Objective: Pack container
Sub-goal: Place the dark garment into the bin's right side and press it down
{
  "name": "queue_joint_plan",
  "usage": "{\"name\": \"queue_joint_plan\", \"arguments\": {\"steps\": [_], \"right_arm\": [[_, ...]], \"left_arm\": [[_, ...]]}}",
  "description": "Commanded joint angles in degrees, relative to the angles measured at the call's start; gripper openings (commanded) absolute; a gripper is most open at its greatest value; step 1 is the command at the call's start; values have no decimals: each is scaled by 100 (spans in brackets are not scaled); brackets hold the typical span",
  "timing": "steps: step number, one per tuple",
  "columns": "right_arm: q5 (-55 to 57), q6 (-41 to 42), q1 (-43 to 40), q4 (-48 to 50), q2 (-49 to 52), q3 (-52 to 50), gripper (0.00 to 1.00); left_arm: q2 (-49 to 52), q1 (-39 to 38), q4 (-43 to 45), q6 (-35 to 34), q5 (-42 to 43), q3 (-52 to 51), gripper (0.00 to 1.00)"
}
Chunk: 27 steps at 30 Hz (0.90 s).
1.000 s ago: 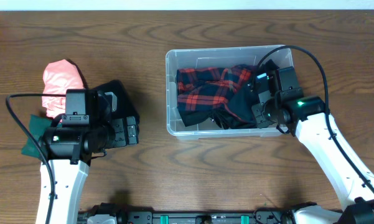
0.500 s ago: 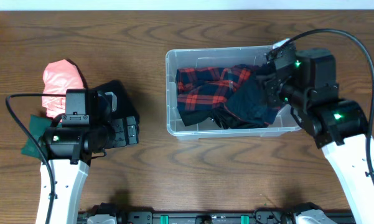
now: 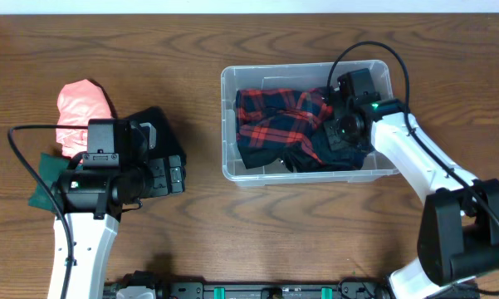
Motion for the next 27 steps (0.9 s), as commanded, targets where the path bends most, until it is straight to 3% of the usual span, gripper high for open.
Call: {"name": "queue_joint_plan", "arguments": {"steps": [1,6,9,10,11,13,22,27], "right_arm": [[-35,212,39,-68,1086,-470,18],[-4,199,39,-426,686,7,23],[-9,114,46,-798,48,487,34],[-9,76,46,-883,-195,636,41],[-11,59,46,-962,-490,798,56],[-9,59,44,-1014,-1008,1021,99],[74,92,-42,-1532,-2835,1128,99],[573,247,-177,-2162,-3042,1128,99]], "left_arm": [[-9,-17,-15,-35,-9,105,98],[-9,-17,-13,-35,-11,105,98],[-9,-17,-13,-35,-11,105,98],[-9,-17,-13,-35,-11,105,98],[-9,-17,-13,-35,-11,105,98],[-9,-17,24,-33,-13,105,98],[260,356,518,-831,-1003,107,98],[1187,852,1003,-846,-695,107,98]]}}
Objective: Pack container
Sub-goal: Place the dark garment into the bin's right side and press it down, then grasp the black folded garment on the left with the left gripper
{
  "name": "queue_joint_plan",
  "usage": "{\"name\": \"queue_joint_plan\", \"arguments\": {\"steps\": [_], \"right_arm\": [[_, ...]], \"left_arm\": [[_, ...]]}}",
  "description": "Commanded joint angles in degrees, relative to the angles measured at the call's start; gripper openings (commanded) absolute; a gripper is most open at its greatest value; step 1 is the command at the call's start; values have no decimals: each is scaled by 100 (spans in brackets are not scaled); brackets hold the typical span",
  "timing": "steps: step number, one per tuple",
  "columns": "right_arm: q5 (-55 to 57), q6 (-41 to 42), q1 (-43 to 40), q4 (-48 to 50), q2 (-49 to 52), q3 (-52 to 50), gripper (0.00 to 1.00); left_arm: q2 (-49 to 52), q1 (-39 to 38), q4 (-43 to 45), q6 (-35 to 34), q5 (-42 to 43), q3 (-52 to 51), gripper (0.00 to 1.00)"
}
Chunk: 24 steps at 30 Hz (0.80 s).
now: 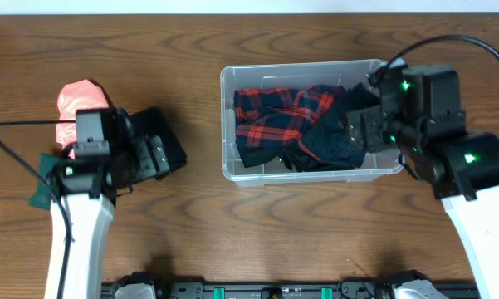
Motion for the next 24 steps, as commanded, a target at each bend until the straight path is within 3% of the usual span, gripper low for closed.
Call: {"name": "queue_joint_plan", "arguments": {"steps": [1,10,15,16,17,19,21,24], "right_arm": [[415,195,-140,-210,92,-44,99],[444,278,-177,-256,103,-44,99],[446,275,-177,-282,101,-44,99],[450,275,-177,-315,98,-44,99],[490,280,-177,-352,96,-44,99],[662,385,-181,-437,94,-44,99],[990,658,-210,-518,76,-44,99],[1532,1043,-297,-605,-20,-42,99]], "left_arm": [[741,315,199,-153,162,103,98],[2981,713,1340,13,994,103,98],[3707,713,1648,59,1381,103,100],[3777,713,1659,63,1423,103,94],[3812,713,1661,125,1467,103,81],[3803,713,1620,243,1493,103,37],[3698,713,1537,431,1727,103,10],[3314,713,1377,479,2022,105,6]]}}
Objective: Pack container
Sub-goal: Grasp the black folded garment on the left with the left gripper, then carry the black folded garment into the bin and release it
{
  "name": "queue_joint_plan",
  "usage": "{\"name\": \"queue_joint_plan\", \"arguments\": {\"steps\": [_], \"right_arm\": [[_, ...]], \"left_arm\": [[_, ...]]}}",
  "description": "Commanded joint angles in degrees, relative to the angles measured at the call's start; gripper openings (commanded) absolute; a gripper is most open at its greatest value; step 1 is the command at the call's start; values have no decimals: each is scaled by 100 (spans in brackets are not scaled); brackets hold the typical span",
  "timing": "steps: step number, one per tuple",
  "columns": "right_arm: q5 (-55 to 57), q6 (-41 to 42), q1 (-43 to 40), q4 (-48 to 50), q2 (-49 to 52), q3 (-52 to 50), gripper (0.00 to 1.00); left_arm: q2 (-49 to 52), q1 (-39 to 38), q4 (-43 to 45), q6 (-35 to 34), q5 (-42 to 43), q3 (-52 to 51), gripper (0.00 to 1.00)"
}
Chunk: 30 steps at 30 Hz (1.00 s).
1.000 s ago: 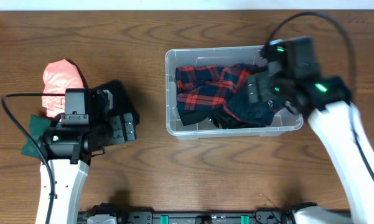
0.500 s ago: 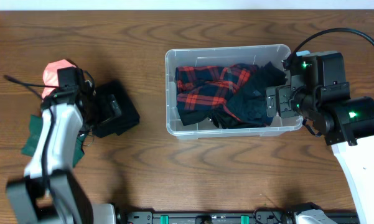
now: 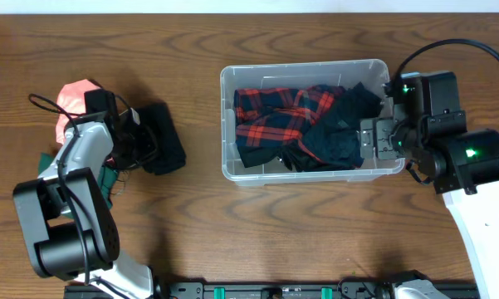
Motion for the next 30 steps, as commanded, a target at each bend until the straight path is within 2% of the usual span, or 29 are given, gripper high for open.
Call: {"name": "queue_joint_plan", "arguments": {"steps": [1,10,16,20,25,30], "right_arm": [[813,610,-177,-61,-184,-13,99],[850,654,-667,-116,-754,-13,99],[841,750,-1012,-234,-944,-13,99],[688,743,-1141,-345,-955,-13,99],[675,741,-1143,-435,-955,-13,99],[675,741,-1143,-466,-955,-15,99]], "left_arm": [[-269,-57,-181,260,481,-105,6],[-3064,-275,-916,221,964,90,6],[-4266,-1596,-503,-514,999,98,6],[-4144,-2935,374,-1224,868,98,6],[-3289,-4378,1735,-2122,393,98,6],[-2118,-5184,3180,-3193,396,188,6]]}}
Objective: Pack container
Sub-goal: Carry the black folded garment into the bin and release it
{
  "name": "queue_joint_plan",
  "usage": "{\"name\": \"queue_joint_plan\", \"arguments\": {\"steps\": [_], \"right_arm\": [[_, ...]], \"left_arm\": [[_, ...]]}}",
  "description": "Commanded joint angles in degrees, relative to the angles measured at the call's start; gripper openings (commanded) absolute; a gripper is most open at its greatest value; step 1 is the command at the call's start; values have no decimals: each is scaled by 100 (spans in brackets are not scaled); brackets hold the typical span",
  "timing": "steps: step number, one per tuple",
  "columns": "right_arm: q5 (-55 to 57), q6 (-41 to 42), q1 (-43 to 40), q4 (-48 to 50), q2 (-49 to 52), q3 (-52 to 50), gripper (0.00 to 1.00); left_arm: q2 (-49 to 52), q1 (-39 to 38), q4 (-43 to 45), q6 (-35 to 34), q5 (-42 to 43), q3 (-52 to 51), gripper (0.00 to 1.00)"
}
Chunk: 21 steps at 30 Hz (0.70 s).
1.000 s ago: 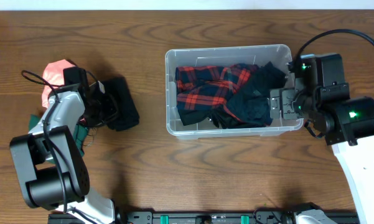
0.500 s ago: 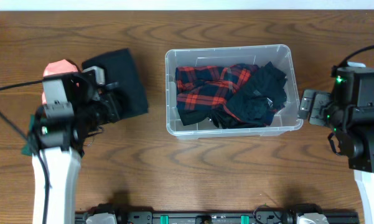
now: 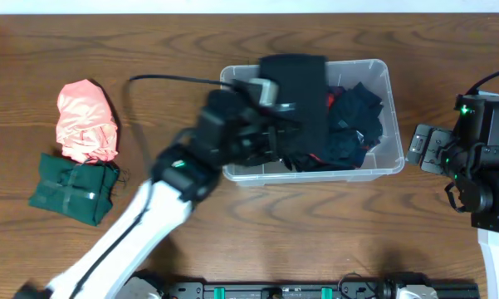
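The clear plastic container (image 3: pixel 393 116) stands at centre right. My left gripper (image 3: pixel 284 116) reaches over its left half, shut on a black garment (image 3: pixel 297 79) that hangs over the contents. A dark navy garment (image 3: pixel 354 124) fills the right half. The red plaid shirt is almost hidden, with only a red sliver (image 3: pixel 316 156) showing. My right gripper (image 3: pixel 426 149) hovers just outside the container's right wall, open and holding nothing.
A pink garment (image 3: pixel 86 120) lies at the far left of the table. A folded dark green garment (image 3: pixel 72 188) sits just in front of it. The left arm's cable arcs over the table between them and the container.
My left gripper was at the black garment beside the pink one; now it holds that garment over the container. My right gripper has moved from the container's right end to outside its wall.
My right gripper was down in the container on the dark clothes while the left hovered over the black garment at the left. The right then rose and drew back rightward. The left went down onto the black garment and now has it over the container.
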Motion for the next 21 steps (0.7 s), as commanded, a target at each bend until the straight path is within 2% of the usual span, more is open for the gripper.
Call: {"name": "queue_joint_plan", "arguments": {"steps": [1,4,9,16,17,19,20,21], "right_arm": [[0,70,-37,-15,-37,4,99],[0,70,-37,-33,-37,4,99],[0,70,-37,-59,-37,4,99],[2,68,-37,-94,-37,4,99],[2,68,-37,-98,-37,4,99],[2,66,-37,-105,-37,4,99],[2,66,-37,-105,-37,4,99],[0,66,-37,-107,-37,4,99]], "left_arm": [[643,-356,518,-990,-105,247,6],[1270,-549,800,-1257,-42,577,6],[2127,-800,732,-1268,-42,1373,6],[2643,-957,579,-1309,-55,1716,6],[2643,-951,400,-1303,-120,1716,13],[2640,-911,61,-1060,-267,1716,69],[2638,-866,-83,-874,-264,1718,87],[2638,-815,-240,-756,-269,1718,97]]}}
